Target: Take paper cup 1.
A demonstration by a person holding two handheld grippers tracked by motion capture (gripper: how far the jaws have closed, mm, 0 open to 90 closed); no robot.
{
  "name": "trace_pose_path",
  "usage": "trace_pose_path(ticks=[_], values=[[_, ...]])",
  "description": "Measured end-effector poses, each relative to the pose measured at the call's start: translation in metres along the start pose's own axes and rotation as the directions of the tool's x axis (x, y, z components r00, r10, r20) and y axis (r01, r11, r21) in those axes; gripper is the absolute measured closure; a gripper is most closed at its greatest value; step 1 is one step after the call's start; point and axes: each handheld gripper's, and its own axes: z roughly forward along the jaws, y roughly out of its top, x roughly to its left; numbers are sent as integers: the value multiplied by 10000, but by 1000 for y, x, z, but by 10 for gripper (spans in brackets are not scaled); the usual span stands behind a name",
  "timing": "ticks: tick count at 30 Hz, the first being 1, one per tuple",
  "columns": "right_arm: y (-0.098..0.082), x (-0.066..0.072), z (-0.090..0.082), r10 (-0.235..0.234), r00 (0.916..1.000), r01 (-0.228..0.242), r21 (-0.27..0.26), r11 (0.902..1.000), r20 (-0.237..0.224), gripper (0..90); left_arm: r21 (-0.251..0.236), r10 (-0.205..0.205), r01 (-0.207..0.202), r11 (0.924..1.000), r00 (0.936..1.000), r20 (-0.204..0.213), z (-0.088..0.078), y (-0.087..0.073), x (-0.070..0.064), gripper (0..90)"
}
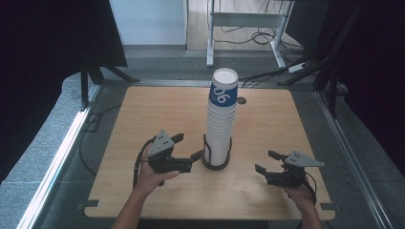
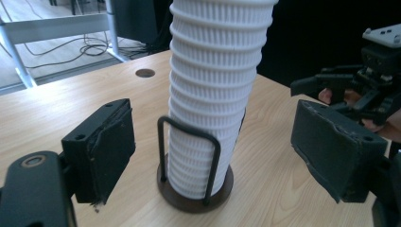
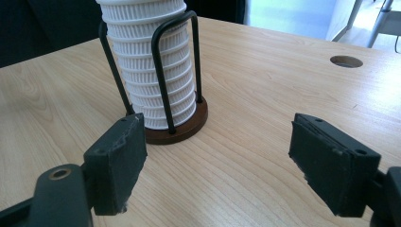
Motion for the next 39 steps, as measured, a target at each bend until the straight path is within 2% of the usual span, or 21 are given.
trace_pose_path(ticks=[6, 14, 22, 25, 28, 33, 39], values=[[-1, -1, 1, 3, 10000, -3, 34, 10000, 18, 201, 91, -61, 59, 9999, 9997, 219, 11, 11, -1, 144], [-2, 1, 3, -79, 10000, 78, 151, 9999, 14, 202, 197, 92, -102, 9998, 9986, 515, 30, 25, -3, 140], [-3, 1, 4, -143, 9999, 142, 258, 9996, 33, 203, 248, 148, -155, 9996, 9995, 283, 47, 33, -1, 139], [-3, 1, 5, -127, 9999, 126, 265, 9996, 31, 203, 312, 83, -95, 9995, 9993, 365, 53, 36, 1, 126], [-4, 1, 5, -131, 9999, 129, 306, 9994, 57, 203, 482, 121, -151, 9987, 9979, 633, 59, 39, 3, 103], [-5, 0, 6, -109, 9999, 105, 361, 9993, 96, 204, 629, 274, -315, 9975, 9976, 641, 68, 43, 4, 89], [-5, 0, 7, -137, 9998, 133, 409, 9991, 108, 204, 710, 254, -295, 9970, 9980, 576, 80, 47, 7, 84]])
